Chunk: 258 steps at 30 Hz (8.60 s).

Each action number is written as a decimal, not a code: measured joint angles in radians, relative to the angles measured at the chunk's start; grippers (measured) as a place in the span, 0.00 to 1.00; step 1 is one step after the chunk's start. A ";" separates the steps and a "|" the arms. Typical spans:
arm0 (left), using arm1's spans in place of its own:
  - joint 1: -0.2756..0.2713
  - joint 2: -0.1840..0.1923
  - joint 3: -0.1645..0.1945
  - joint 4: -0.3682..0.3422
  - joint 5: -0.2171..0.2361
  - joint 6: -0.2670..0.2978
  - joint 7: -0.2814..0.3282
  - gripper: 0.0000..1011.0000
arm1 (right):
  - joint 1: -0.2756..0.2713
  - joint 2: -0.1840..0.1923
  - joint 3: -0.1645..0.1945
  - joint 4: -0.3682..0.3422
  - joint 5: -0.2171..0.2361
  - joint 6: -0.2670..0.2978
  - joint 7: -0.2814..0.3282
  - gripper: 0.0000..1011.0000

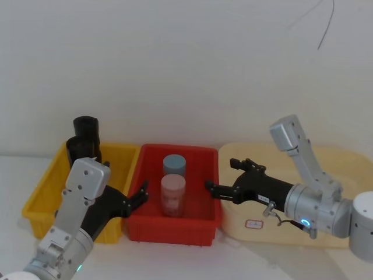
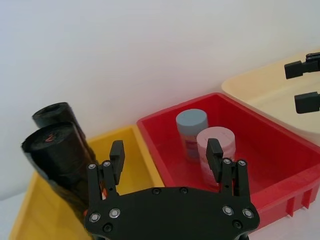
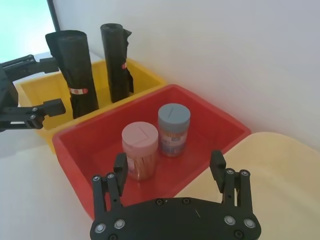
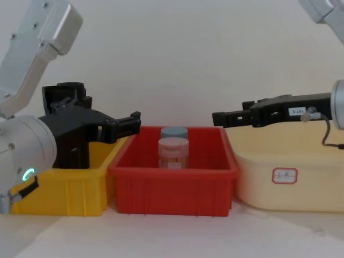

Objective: Pick up the garbage bag with the one hand and transfer it to the other hand.

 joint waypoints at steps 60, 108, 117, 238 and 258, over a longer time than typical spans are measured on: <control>0.141 0.203 -0.257 -0.171 -0.163 0.085 -0.245 0.99 | 0.126 -0.050 -0.117 0.157 0.033 -0.009 0.066 0.99; -0.042 0.078 -0.248 0.110 -0.240 0.150 -0.315 0.99 | 0.174 -0.077 -0.181 0.219 0.057 -0.023 0.078 0.99; -0.091 0.061 -0.226 0.167 -0.219 0.148 -0.323 0.99 | 0.184 -0.081 -0.194 0.229 0.059 -0.021 0.080 0.99; -0.321 0.001 -0.147 0.481 -0.193 0.044 -0.496 0.99 | 0.386 -0.241 -0.237 0.654 -0.038 -0.098 0.189 0.86; -0.321 0.001 -0.147 0.481 -0.193 0.044 -0.496 0.99 | 0.390 -0.245 -0.235 0.666 -0.041 -0.103 0.192 0.64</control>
